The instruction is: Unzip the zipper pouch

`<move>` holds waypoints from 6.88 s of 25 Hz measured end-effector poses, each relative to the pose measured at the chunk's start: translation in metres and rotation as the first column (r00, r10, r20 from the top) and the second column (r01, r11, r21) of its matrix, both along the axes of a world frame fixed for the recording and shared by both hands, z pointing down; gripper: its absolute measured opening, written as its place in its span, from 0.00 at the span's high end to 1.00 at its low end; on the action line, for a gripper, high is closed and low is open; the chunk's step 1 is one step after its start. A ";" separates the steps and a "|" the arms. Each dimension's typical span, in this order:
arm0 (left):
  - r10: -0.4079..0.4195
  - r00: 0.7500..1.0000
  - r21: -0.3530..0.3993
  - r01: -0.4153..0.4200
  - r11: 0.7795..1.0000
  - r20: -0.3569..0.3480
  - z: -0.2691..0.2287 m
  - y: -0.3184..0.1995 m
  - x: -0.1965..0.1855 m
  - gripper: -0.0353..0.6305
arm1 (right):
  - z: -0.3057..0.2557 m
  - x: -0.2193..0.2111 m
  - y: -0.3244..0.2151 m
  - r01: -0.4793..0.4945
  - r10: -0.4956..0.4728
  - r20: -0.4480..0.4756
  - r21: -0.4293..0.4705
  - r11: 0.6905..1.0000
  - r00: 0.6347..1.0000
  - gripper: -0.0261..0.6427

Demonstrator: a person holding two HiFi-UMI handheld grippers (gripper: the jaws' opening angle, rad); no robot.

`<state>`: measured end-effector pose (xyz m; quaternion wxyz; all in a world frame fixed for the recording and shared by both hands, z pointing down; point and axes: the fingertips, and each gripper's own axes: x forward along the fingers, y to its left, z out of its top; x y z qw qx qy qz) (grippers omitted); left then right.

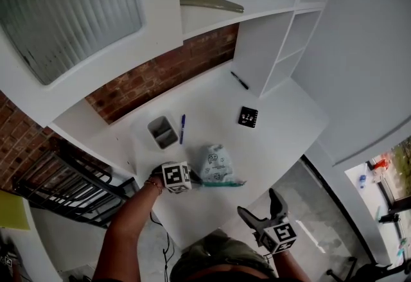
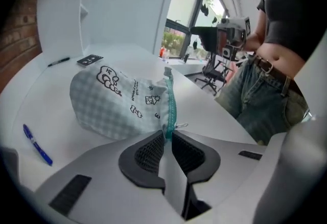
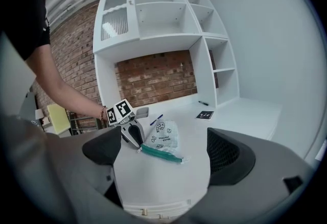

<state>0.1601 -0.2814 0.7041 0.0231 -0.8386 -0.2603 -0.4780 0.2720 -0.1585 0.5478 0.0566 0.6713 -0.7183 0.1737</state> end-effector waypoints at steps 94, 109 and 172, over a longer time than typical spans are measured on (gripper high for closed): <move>-0.887 0.386 -0.658 0.604 0.450 -0.252 -0.237 0.145 -0.084 0.88 | -0.119 -0.164 -0.010 0.632 -0.638 -0.072 0.252 0.732 0.767 0.96; -0.889 0.385 -0.700 0.563 0.439 -0.248 -0.242 0.150 -0.101 0.88 | -0.116 -0.158 -0.018 0.597 -0.606 -0.047 0.247 0.763 0.794 0.95; -0.878 0.363 -0.691 0.546 0.473 -0.314 -0.236 0.090 -0.087 0.88 | -0.089 -0.064 -0.048 0.371 -0.395 0.082 0.211 0.904 0.915 0.87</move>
